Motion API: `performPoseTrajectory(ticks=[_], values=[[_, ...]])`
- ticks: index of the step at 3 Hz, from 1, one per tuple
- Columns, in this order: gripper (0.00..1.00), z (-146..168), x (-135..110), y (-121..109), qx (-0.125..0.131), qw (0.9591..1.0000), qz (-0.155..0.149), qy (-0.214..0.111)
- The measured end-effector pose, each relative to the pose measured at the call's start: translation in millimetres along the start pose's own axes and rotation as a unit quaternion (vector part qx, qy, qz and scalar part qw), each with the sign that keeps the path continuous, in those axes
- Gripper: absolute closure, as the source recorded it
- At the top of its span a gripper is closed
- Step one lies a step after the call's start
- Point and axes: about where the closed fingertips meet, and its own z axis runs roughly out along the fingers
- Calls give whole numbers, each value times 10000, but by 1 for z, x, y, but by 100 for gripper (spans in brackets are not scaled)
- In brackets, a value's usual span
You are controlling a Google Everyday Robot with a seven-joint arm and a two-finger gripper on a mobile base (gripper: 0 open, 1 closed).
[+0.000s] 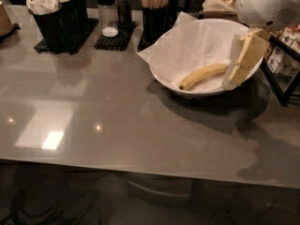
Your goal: Pick banana from white bowl
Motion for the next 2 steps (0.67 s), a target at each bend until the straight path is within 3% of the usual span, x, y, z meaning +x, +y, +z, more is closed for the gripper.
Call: performPoseTrajectory(ticks=[1,2], values=[[0,-3,1,1,60,10000,42,2],[0,14,15,-15,97,9995,34,-304]])
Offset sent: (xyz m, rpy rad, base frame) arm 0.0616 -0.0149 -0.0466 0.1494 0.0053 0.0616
